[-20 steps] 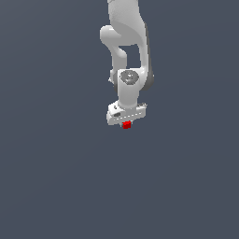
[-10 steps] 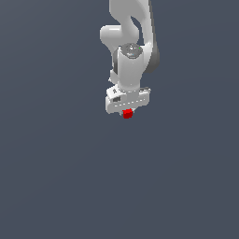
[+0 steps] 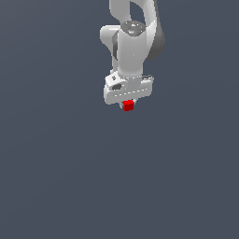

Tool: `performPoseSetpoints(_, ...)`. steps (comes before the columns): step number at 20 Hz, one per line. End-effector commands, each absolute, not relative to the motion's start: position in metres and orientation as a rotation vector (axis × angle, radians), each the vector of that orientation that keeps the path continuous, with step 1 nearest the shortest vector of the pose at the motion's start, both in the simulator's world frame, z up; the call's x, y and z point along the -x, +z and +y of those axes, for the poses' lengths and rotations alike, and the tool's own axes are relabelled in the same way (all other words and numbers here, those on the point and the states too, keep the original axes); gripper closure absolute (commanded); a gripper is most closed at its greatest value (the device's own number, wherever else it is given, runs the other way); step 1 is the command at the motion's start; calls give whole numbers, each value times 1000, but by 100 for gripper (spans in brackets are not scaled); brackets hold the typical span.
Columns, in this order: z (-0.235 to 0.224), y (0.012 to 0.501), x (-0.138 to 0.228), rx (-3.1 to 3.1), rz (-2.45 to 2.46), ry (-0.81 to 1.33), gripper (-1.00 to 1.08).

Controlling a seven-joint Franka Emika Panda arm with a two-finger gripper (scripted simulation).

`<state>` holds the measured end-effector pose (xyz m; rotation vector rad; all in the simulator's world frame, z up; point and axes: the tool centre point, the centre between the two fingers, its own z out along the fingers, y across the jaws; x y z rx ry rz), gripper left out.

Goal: Lift up the red cube by 0.2 meters.

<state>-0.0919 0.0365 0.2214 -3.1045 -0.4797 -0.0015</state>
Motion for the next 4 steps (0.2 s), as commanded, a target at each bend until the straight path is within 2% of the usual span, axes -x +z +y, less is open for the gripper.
performPoseSetpoints(1,36,228,92,3104,-480,0,108)
performPoseSetpoints(4,36,230,91,3104,-480,0,108)
